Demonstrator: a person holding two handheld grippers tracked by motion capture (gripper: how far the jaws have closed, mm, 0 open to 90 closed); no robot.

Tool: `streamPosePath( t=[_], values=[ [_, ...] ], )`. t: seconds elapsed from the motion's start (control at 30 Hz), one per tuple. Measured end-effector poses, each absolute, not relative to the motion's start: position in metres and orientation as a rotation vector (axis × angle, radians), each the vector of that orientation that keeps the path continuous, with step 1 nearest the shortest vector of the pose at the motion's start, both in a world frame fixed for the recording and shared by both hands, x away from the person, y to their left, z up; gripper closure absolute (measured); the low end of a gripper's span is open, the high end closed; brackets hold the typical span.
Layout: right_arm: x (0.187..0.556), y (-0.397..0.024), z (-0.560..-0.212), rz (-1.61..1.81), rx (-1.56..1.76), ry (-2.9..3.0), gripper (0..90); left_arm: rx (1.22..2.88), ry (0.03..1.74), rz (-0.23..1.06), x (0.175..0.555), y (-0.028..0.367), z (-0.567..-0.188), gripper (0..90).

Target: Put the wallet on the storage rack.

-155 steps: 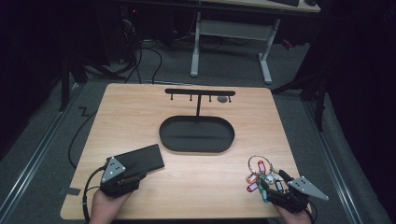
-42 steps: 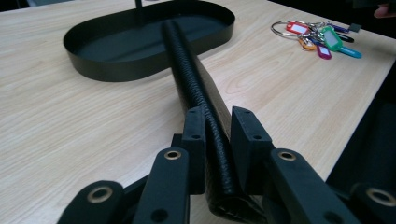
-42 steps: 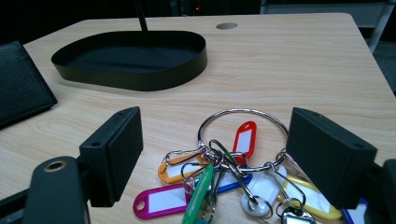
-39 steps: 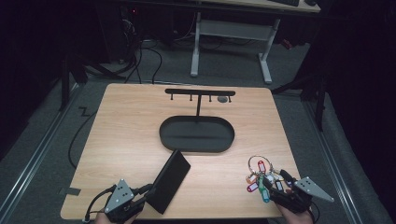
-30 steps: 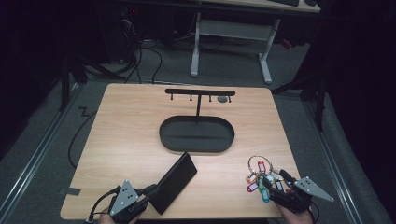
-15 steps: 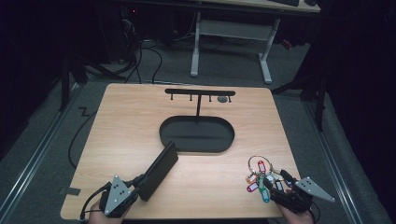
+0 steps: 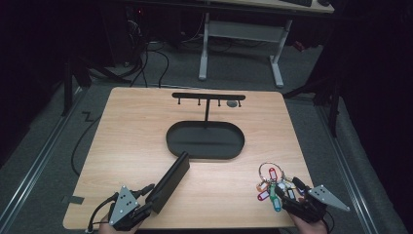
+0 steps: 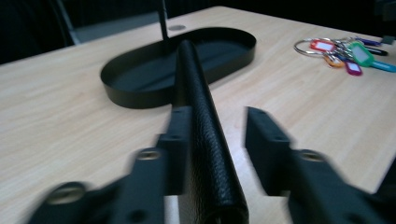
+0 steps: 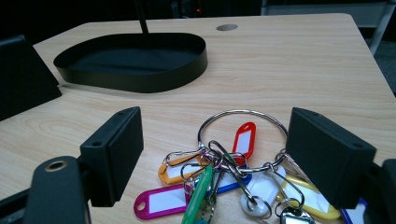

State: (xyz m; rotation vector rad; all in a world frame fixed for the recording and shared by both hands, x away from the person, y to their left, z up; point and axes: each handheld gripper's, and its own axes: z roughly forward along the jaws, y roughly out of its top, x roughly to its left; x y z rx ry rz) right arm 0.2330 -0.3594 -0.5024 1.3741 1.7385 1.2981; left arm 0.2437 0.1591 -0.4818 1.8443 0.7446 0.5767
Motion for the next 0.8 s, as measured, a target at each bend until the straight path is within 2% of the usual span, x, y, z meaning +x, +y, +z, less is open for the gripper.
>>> streamPosePath(
  t=[0.03,0.13,0.23,0.27,0.3,0.33,0.4,0.5,0.8],
  values=[
    [0.233,-0.36,-0.502,1.298,1.373,1.738,19.4,1.849,0.766,0.57,0.245,0.159,-0.482,50.9],
    [0.233,-0.36,-0.502,1.298,1.371,1.736,19.5,1.837,0.81,0.549,0.249,0.163,-0.485,42.6],
    [0.232,-0.36,-0.502,1.3,1.372,1.736,19.4,1.858,0.872,0.419,0.257,0.167,-0.492,40.9],
    [0.233,-0.36,-0.502,1.301,1.373,1.736,19.4,1.866,0.883,0.344,0.26,0.168,-0.495,48.6],
    [0.233,-0.36,-0.502,1.301,1.373,1.736,19.4,1.866,0.883,0.344,0.26,0.168,-0.495,53.4],
    [0.233,-0.36,-0.502,1.301,1.373,1.736,19.4,1.867,0.881,0.337,0.26,0.169,-0.495,53.4],
    [0.233,-0.36,-0.502,1.3,1.372,1.737,19.4,1.866,0.882,0.36,0.258,0.171,-0.494,69.5],
    [0.233,-0.361,-0.502,1.3,1.373,1.736,19.4,1.894,0.847,0.393,0.256,0.173,-0.493,74.3],
    [0.233,-0.362,-0.503,1.315,1.39,1.726,19.5,1.952,0.743,0.482,0.251,0.167,-0.485,76.0]
  ],
)
